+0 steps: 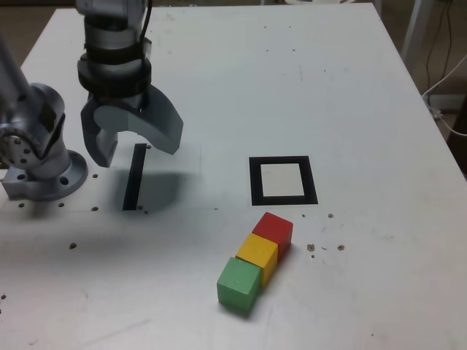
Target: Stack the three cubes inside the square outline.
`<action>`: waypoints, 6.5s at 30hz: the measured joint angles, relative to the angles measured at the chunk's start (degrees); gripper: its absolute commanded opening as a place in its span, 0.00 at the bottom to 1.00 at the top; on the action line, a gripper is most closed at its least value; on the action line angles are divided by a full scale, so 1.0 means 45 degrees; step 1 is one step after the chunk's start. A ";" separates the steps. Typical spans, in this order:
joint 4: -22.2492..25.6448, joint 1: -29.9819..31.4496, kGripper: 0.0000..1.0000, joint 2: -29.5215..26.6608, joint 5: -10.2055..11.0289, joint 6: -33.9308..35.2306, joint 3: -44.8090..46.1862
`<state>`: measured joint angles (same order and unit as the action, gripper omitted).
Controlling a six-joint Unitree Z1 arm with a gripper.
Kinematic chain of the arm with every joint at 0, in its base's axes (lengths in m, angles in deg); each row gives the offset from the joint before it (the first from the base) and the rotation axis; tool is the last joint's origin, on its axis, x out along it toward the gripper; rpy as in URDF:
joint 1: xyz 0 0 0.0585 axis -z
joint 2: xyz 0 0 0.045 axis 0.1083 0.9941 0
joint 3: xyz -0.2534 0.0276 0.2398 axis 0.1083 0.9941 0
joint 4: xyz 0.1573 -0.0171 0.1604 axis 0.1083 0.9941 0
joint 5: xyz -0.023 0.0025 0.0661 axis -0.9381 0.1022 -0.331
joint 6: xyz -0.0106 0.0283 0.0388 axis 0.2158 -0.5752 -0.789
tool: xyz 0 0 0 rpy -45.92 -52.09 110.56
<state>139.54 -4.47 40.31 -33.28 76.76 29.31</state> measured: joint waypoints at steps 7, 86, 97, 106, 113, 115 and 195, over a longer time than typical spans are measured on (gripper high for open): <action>0.0002 0.0000 1.00 0.0000 -0.0015 -0.0013 0.0006; 0.1805 0.5547 0.99 0.7803 0.0251 -0.0545 -0.9592; 0.1583 0.4920 0.95 0.8322 0.0269 -0.0893 -0.9528; 0.1649 0.4587 0.71 0.8543 0.0385 -0.1144 -0.9867; 0.1531 0.4586 0.36 0.8679 0.0449 -0.1147 -1.0013; 0.1497 0.4586 0.30 0.8702 0.0517 -0.1147 -1.0014; 0.1167 -0.0430 0.60 0.8345 0.0046 -0.0115 -0.9460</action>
<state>144.79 -6.40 77.86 -33.08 76.24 -13.27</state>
